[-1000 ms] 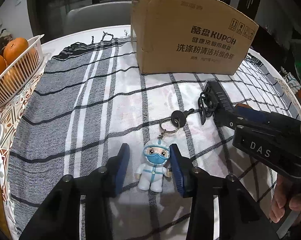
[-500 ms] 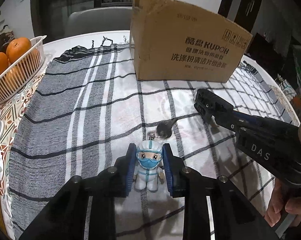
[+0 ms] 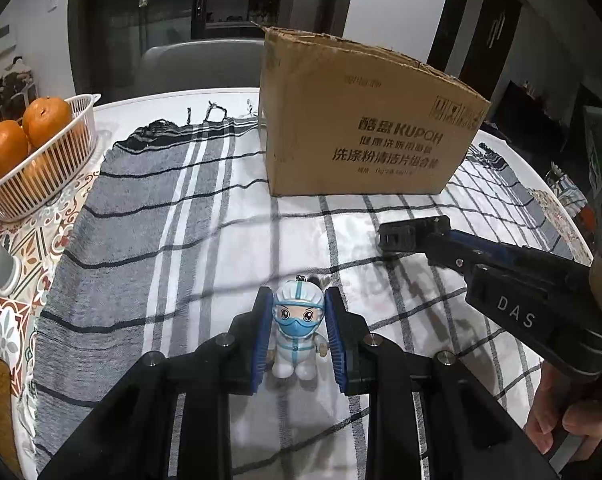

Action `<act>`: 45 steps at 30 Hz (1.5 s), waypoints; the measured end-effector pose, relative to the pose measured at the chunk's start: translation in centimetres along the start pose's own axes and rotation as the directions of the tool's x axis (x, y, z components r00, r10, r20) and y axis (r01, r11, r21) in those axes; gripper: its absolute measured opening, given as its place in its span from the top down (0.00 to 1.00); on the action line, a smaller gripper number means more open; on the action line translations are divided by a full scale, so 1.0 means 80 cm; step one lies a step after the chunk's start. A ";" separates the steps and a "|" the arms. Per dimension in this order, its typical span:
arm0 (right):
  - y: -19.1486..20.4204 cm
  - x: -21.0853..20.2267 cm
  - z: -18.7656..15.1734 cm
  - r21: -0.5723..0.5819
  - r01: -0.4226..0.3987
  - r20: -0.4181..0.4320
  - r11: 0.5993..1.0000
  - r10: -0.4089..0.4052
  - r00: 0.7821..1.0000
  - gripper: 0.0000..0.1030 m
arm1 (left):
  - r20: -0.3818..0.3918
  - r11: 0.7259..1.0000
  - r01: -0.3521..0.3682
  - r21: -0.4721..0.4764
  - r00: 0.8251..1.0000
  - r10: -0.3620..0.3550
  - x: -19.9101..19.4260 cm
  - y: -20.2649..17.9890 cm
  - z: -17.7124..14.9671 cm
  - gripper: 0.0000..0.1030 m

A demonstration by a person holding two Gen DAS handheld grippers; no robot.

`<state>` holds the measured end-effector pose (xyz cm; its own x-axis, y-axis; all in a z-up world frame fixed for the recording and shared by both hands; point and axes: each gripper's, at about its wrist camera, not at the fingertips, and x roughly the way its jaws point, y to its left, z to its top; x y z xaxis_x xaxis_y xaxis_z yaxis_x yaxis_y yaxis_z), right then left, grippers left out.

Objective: Organize rigid objects
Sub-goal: 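Lift and carry the astronaut figure and bike light over the cardboard box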

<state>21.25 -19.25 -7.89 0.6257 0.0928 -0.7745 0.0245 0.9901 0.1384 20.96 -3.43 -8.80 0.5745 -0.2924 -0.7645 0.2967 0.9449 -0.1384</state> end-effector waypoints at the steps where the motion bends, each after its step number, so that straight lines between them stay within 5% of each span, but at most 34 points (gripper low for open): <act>1: 0.000 -0.001 0.001 -0.001 -0.001 0.003 1.000 0.001 1.000 0.79 | 0.000 1.000 -0.001 0.002 1.000 0.001 0.000 0.000 0.001 0.74; 24: 0.000 -0.031 0.026 0.012 -0.034 0.060 0.999 0.033 0.998 0.79 | 0.092 1.000 0.006 -0.005 0.996 -0.005 -0.034 -0.013 0.046 0.74; 45: -0.008 -0.105 0.080 0.000 -0.032 0.200 0.999 0.032 0.979 0.79 | 0.202 0.999 0.048 0.007 0.978 -0.048 -0.082 -0.047 0.119 0.74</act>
<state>20.93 -21.33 2.50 0.7692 0.1013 -0.6310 0.0039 0.9866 0.1632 23.38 -6.46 2.74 0.7017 -0.3615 -0.6140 0.3291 0.9287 -0.1707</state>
